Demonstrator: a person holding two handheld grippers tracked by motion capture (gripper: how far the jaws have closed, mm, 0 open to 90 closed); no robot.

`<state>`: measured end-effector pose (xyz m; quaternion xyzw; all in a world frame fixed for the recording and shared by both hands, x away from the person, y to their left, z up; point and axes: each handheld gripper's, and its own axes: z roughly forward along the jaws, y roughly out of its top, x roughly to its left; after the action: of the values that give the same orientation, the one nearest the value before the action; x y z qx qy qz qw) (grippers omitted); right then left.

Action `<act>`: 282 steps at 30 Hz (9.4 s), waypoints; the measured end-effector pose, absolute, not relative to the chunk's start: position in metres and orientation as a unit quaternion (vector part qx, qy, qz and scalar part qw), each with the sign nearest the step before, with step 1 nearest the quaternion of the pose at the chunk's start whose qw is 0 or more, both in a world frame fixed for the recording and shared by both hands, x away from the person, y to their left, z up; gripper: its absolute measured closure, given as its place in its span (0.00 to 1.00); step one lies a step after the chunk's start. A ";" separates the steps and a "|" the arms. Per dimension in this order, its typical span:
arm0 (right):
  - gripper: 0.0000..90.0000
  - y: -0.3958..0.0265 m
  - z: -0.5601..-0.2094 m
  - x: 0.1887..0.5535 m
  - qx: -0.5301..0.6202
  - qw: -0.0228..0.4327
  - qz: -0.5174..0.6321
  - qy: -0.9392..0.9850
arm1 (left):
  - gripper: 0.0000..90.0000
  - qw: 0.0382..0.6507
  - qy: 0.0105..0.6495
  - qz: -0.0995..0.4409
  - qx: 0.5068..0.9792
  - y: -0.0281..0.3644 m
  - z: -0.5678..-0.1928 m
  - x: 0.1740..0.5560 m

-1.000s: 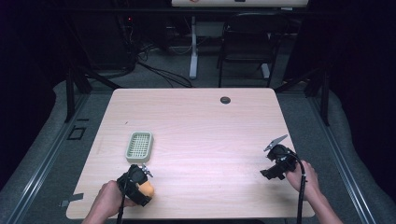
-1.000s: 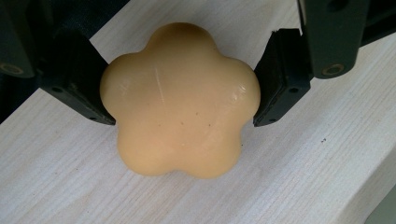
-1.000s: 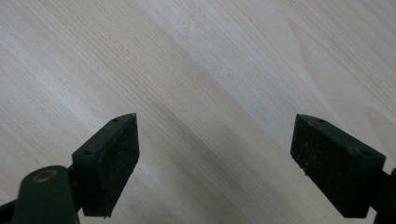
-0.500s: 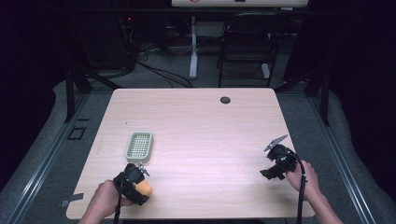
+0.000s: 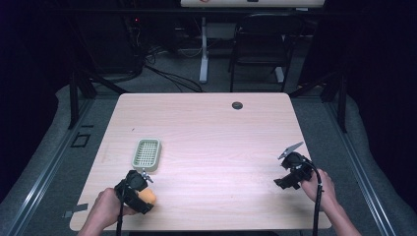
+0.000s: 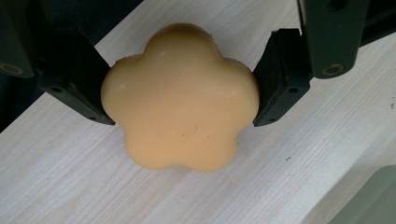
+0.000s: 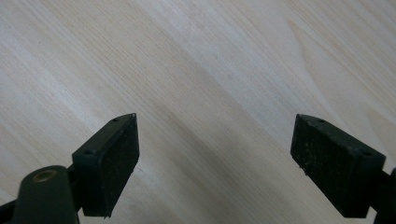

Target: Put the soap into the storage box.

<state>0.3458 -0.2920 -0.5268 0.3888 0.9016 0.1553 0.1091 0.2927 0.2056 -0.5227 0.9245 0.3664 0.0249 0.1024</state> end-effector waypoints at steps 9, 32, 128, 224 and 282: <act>0.17 -0.292 -0.525 0.345 0.392 0.114 0.155 0.900 | 0.28 0.107 0.373 0.029 0.921 0.215 -0.514 0.298; 0.17 -0.293 -0.525 0.345 0.391 0.115 0.152 0.900 | 0.28 0.119 0.365 0.025 0.923 0.219 -0.492 0.315; 0.17 -0.292 -0.525 0.345 0.394 0.112 0.158 0.898 | 0.28 0.128 0.380 0.055 0.915 0.225 -0.461 0.411; 0.17 -0.292 -0.520 0.344 0.392 0.119 0.173 0.896 | 0.28 0.129 0.474 0.070 0.868 0.226 -0.524 0.450; 0.17 -0.293 -0.518 0.341 0.391 0.116 0.177 0.896 | 0.01 0.145 0.464 0.101 0.868 0.236 -0.468 0.394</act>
<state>0.3414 -0.2926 -0.5185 0.3908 0.8960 0.1766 0.1157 0.3938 0.2363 -0.4677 0.8681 0.4638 0.1008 0.1455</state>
